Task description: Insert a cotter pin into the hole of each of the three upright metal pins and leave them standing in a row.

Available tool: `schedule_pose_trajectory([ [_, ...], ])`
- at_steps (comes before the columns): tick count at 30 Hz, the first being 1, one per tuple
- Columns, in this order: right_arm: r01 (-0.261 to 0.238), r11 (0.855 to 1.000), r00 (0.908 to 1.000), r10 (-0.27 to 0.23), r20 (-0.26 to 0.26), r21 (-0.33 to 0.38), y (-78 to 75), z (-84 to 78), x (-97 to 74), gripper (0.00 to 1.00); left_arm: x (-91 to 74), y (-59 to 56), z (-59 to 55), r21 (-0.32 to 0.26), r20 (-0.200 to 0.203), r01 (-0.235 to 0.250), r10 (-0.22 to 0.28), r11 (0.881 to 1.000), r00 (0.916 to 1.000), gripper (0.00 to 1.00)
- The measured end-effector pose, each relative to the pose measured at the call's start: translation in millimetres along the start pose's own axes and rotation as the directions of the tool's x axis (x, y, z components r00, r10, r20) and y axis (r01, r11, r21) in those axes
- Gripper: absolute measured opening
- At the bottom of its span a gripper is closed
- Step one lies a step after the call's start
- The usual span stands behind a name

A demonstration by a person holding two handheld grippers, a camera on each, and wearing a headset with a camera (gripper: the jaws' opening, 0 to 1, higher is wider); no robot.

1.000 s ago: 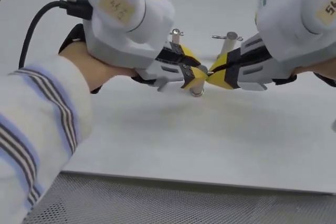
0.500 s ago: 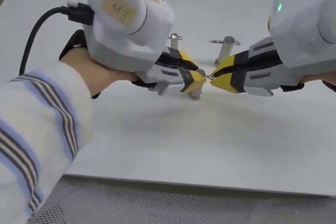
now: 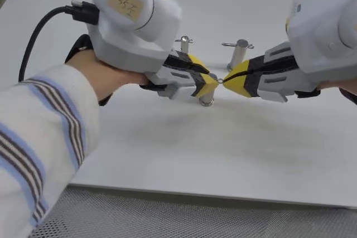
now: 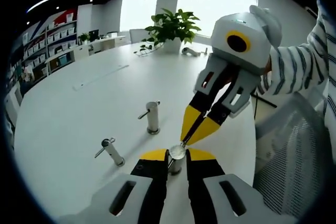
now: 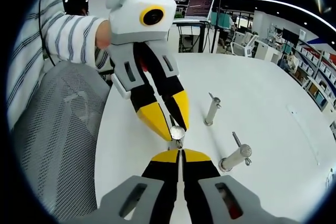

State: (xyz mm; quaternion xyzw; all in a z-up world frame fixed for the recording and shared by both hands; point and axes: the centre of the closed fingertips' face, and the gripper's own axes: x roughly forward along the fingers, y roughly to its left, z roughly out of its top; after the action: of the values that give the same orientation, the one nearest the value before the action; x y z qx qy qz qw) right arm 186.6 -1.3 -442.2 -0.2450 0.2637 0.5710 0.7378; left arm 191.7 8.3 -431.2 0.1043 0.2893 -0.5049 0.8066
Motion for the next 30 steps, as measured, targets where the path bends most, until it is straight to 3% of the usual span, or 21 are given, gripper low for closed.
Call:
schedule_pose_trajectory([
  [4,0.033,0.998,0.9991,-0.034,0.025,0.045,0.4,-3.4,-0.2,0.00,-7.0,0.2,0.8,-0.008,0.030,-0.005,0.005,1.000,0.9995,0.10],
  [11,0.068,0.986,0.9907,-0.084,0.106,0.154,5.0,-3.4,7.0,0.13,-21.5,-1.8,2.4,-0.037,0.091,-0.035,0.038,0.999,0.9951,0.15],
  [13,0.076,0.986,0.9893,-0.093,0.113,0.150,7.7,-4.1,11.1,0.19,-26.2,-3.0,3.2,-0.044,0.116,-0.038,0.043,0.998,0.9924,0.20],
  [17,0.079,0.985,0.9893,-0.096,0.109,0.153,14.7,-9.1,23.3,0.30,-35.3,-10.6,5.0,-0.059,0.169,-0.045,0.055,0.997,0.9842,0.39],
  [21,0.076,0.981,0.9864,-0.100,0.130,0.178,15.5,-13.3,31.6,0.33,-43.2,-14.1,-0.9,-0.093,0.174,-0.051,0.066,0.994,0.9825,0.48],
  [23,0.065,0.977,0.9855,-0.095,0.141,0.201,15.9,-12.3,34.2,0.31,-49.6,-3.4,-7.7,-0.136,0.163,-0.100,0.122,0.986,0.9790,0.52],
  [26,0.067,0.974,0.9795,-0.105,0.172,0.217,13.7,-8.8,36.5,0.27,-55.2,-1.6,-12.9,-0.142,0.164,-0.125,0.148,0.982,0.9753,0.62],
  [30,0.056,0.967,0.9742,-0.107,0.199,0.250,12.2,-5.8,38.3,0.27,-67.7,4.7,-21.5,-0.179,0.161,-0.191,0.221,0.965,0.9619,0.74],
])
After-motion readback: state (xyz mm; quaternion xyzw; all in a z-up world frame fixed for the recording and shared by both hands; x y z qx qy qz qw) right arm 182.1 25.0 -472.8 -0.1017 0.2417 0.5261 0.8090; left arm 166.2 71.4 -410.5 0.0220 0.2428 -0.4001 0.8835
